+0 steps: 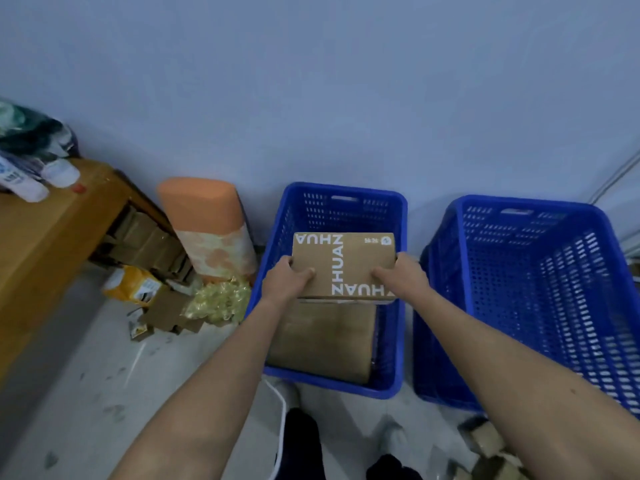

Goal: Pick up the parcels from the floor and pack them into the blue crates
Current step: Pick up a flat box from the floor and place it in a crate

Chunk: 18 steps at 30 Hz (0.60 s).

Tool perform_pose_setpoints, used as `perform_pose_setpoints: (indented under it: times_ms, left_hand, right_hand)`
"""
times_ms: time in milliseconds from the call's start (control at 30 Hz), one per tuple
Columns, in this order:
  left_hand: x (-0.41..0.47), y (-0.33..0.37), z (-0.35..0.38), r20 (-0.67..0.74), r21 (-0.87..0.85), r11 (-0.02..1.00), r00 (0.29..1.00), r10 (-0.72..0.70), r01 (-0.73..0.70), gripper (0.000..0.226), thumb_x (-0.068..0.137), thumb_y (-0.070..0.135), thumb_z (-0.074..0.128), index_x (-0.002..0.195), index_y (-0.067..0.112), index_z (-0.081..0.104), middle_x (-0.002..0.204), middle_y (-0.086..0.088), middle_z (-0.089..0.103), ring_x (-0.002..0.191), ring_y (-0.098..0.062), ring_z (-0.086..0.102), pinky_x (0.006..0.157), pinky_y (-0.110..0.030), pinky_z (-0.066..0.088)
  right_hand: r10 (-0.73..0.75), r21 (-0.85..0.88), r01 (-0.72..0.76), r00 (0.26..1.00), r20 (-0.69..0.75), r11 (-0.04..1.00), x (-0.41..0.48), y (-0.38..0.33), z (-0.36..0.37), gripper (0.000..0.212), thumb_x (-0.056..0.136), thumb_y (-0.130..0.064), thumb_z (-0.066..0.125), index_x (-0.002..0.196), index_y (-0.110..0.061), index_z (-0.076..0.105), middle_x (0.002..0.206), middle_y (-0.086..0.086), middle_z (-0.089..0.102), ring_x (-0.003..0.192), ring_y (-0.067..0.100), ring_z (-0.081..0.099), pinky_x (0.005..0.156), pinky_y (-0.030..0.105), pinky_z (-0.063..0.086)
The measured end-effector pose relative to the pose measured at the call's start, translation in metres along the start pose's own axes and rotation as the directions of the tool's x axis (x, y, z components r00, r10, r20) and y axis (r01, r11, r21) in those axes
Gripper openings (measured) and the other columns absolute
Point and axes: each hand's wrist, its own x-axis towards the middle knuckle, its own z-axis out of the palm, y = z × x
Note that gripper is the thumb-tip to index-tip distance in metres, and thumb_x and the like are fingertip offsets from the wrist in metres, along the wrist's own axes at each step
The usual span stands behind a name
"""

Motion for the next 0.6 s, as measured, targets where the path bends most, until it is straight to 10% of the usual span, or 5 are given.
perform_pose_setpoints:
  times_ms: [600]
  left_hand:
    - [0.216,-0.011,0.056,0.186,0.049,0.995,0.98,0.071,-0.081,0.053,0.085,0.039,0.066,0.131,0.018,0.049,0.114,0.003,0.059,0.099,-0.018,0.055,0.085,-0.036,0.048]
  right_hand:
    - [0.201,-0.005,-0.202,0.976,-0.078,0.979,0.168,0.002,0.086,0.071,0.079,-0.056,0.065,0.127,-0.007,0.047,0.124,0.006,0.054,0.103,0.027,0.058,0.084,0.042,0.052]
